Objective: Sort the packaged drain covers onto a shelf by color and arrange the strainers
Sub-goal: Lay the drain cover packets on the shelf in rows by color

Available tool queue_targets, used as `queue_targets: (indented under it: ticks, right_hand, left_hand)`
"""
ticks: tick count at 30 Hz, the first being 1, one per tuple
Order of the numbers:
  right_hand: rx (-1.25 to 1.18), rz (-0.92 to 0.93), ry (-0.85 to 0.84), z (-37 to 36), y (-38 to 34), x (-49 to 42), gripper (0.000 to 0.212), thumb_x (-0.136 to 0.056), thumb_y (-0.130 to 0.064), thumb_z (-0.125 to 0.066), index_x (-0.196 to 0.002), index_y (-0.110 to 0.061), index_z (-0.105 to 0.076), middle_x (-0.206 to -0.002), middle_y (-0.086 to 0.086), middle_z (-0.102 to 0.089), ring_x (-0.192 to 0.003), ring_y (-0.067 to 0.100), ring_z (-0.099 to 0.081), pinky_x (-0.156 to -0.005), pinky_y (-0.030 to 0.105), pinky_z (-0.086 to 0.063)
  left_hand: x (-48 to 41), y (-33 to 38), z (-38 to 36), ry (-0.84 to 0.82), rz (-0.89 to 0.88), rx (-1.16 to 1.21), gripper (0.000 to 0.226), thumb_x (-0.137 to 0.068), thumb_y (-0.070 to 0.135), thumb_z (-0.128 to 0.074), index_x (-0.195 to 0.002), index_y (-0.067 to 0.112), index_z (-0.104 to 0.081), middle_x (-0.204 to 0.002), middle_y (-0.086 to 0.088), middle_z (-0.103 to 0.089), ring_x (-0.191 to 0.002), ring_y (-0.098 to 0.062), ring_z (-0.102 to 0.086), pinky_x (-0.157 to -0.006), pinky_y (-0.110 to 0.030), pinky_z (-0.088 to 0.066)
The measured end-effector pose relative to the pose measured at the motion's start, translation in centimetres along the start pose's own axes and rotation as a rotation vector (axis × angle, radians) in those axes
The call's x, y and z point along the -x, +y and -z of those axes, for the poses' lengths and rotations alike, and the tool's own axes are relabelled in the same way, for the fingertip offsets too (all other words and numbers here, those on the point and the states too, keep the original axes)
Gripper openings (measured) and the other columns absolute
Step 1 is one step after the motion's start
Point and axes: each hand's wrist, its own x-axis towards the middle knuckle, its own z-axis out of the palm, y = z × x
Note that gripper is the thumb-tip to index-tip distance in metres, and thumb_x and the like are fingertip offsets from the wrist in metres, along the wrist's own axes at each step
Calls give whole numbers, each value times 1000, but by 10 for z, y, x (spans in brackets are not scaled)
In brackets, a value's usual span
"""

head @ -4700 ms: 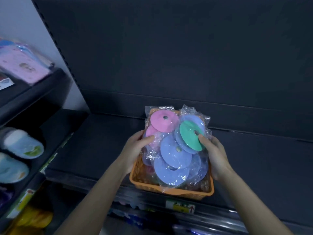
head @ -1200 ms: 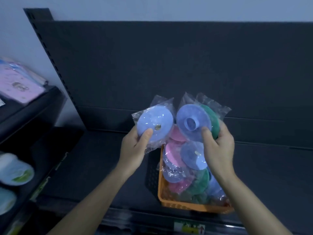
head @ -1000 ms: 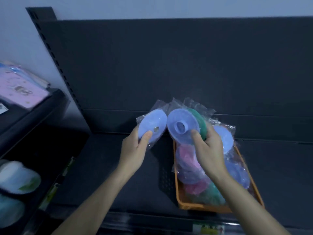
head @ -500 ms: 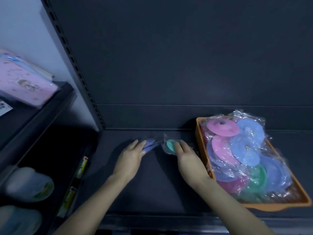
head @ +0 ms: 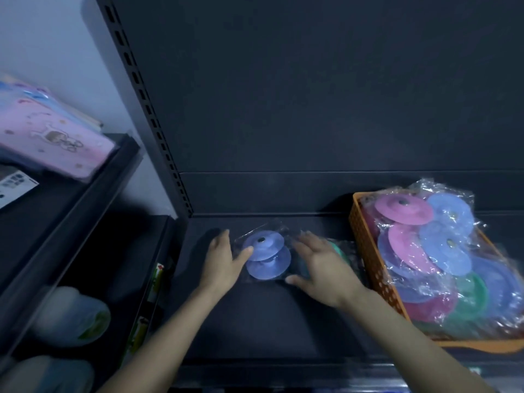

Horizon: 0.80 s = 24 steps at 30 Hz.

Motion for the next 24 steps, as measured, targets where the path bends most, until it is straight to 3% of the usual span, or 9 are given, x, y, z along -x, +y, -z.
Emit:
queue_targets:
  ticks: [2,5,8,11,14,16,19,21,24]
  right_hand:
    - [43,85,-78,-13,-7,-6,71,-80,-39,-64,-142,-18,-35,-153,2,-29,-143,21,-18,-117,36,-15]
    - [75,157,19,-30,-7,-11,46,-77,-26,-59,-122,-14,-57,-133,7,-54,-125,27,-48,-107,37,-33]
    - [-13,205,96,-27,1,-9,21,-88,-29,-45,-90,-18,-63,-94,-2,-67,-93,24,-61,-84,34,-45]
    - [-223,152,178,-17,-1,-5,14,-90,-24,-55,-90,-17,-68,-91,-3,-71,-86,15,-62,-79,26,-47]
    - [-523,-66,293,-2,-9,-10,12,-90,-15,-59,-84,-15,-69,-76,-4,-68,-72,8,-61,-67,12,-43]
    - [-693,-198,308,4,-14,-20,18,-91,-12,-58,-75,-16,-65,-69,1,-66,-63,10,-57,-64,18,-45]
    - [-916,-373,235,-1,-18,-38,22,-90,-11,-56,-69,-15,-61,-63,8,-61,-58,15,-55,-66,39,-57]
    - [-840,-403,199,-12,-17,-47,19,-86,-16,-56,-67,-15,-61,-59,1,-59,-58,20,-56,-66,50,-56]
    - [-599,-353,144,-19,-19,-56,16,-83,-11,-54,-69,-9,-62,-61,2,-60,-65,29,-59,-67,43,-54]
  left_hand:
    - [-7,2,-2,-71,94,90,89,-81,23,-71,-149,6,-16,-149,-12,-34,-133,-25,-39,-107,-32,-35]
    - [-17,4,1,-46,263,400,94,-75,4,-74,-149,10,-16,-130,-12,-54,-110,-22,-57,-90,-31,-47]
    - [-24,-1,10,-51,323,568,60,-77,-4,-70,-131,3,-45,-97,-8,-66,-85,-15,-62,-71,-22,-47]
    - [-30,-10,18,9,287,582,22,-84,-3,-61,-104,5,-59,-95,-10,-65,-76,-12,-59,-65,-21,-47]
    - [-39,-15,27,79,296,634,13,-89,-1,-52,-91,10,-58,-94,-10,-62,-70,-16,-56,-62,-28,-48]
    - [-45,-17,29,64,313,647,13,-90,0,-53,-89,12,-57,-95,-9,-62,-70,-19,-58,-66,-34,-52]
    - [-45,-15,29,0,313,693,6,-95,9,-52,-95,12,-57,-98,-9,-61,-74,-20,-59,-68,-34,-53]
    - [-42,-13,28,-57,315,762,12,-97,22,-50,-97,11,-55,-91,-7,-58,-74,-18,-55,-66,-28,-50]
    - [-40,-15,28,-116,309,776,28,-91,33,-60,-107,10,-56,-93,-4,-59,-79,-17,-55,-67,-25,-50]
